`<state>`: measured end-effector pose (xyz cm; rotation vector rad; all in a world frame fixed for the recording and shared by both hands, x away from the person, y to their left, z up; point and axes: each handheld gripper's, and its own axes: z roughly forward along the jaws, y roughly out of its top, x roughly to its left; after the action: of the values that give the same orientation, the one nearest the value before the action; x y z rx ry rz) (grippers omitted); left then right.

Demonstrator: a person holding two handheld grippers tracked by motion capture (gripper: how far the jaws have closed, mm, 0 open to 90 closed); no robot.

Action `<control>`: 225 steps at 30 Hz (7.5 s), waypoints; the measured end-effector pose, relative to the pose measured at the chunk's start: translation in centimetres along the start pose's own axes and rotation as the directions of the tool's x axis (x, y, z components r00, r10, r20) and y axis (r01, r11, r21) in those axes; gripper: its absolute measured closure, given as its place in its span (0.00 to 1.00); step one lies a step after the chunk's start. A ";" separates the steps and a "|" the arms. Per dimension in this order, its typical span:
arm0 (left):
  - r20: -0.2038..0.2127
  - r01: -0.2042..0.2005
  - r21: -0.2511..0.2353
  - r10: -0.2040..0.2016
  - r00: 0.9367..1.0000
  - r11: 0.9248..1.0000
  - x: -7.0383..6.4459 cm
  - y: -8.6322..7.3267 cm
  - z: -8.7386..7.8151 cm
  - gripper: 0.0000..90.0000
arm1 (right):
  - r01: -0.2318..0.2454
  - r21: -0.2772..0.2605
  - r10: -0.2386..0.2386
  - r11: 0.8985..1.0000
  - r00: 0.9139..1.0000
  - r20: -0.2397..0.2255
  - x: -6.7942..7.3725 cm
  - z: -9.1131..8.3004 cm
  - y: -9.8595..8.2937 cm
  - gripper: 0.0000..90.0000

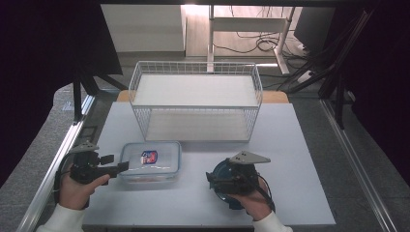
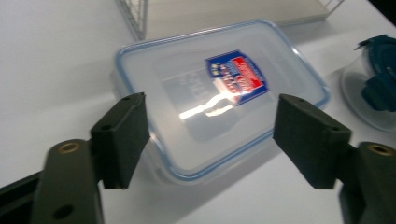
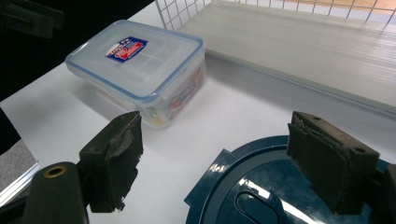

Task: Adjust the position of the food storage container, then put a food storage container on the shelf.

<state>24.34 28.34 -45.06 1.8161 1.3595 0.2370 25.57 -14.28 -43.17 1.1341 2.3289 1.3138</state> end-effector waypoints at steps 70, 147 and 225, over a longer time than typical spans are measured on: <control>0.082 0.149 0.006 -0.149 0.985 0.989 4.6 0.7 2.4 0.14 | -0.259 0.164 0.269 0.952 0.962 -0.045 4.9 12.8 4.4 0.13; 0.206 0.368 0.122 -0.386 0.899 0.922 6.2 -1.2 4.1 0.43 | -0.460 0.234 0.488 0.857 0.869 -0.078 2.9 15.2 3.3 0.40; 0.310 0.178 -0.044 -0.156 0.938 0.983 -5.1 14.5 2.4 0.45 | -0.349 -0.029 0.348 0.937 0.937 -0.035 -2.9 0.5 13.2 0.40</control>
<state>33.94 21.78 -34.75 1.5901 1.2584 -0.0831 34.55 -12.12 -33.29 1.5828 2.1824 1.4846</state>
